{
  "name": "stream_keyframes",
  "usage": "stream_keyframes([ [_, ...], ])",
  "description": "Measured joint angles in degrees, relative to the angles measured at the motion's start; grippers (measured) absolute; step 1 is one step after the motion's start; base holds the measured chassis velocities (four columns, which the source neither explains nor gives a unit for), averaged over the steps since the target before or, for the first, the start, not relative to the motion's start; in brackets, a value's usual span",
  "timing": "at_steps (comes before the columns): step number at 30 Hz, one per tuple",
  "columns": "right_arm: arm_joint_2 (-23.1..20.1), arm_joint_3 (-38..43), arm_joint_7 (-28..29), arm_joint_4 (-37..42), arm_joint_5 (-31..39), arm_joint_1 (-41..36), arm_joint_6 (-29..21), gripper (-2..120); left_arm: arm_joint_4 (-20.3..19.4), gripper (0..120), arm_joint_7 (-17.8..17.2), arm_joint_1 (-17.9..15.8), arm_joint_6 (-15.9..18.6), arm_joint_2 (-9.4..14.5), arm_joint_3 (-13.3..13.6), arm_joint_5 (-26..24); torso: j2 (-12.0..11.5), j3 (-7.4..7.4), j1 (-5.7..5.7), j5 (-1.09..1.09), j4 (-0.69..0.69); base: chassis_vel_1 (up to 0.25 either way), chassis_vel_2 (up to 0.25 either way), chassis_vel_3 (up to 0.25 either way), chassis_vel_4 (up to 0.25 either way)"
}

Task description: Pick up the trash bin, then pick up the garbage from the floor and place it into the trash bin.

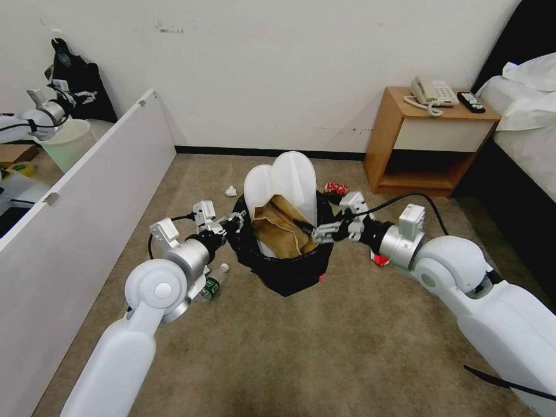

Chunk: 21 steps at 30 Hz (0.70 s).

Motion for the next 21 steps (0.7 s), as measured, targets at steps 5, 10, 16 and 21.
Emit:
stream_keyframes([
  [5, -0.31, 4.92, 1.07, 2.20, 1.79, -0.41, 1.34, 100, 0.01, 4, 0.09, 0.51, -0.10, -0.03, -1.35, 0.32, 0.00, 0.00, 0.00, 0.00, -0.01, 0.000, 0.000, 0.000, 0.000],
  [10, -1.11, 10.67, 1.75, 3.63, 3.43, -1.79, 2.60, 100, -0.31, 4, 0.09, 0.49, -0.23, 0.54, -3.97, 0.27, 0.00, 0.00, 0.00, 0.00, -0.01, 0.000, 0.000, 0.000, 0.000],
  [16, -1.74, 14.48, 2.28, 3.75, 3.92, -2.74, 3.98, 100, -1.52, 4, 0.09, 0.65, -0.24, 1.46, -6.52, 0.47, 0.00, 0.00, 0.00, 0.00, -0.01, 0.000, 0.000, 0.000, 0.000],
  [21, -1.78, 16.92, 4.10, 2.96, 3.96, -3.42, 5.41, 100, -3.39, 4, 0.49, 1.30, -0.24, 2.13, -9.22, 1.92, 0.00, 0.00, 0.00, 0.00, 0.00, 0.000, 0.000, 0.000, 0.000],
])
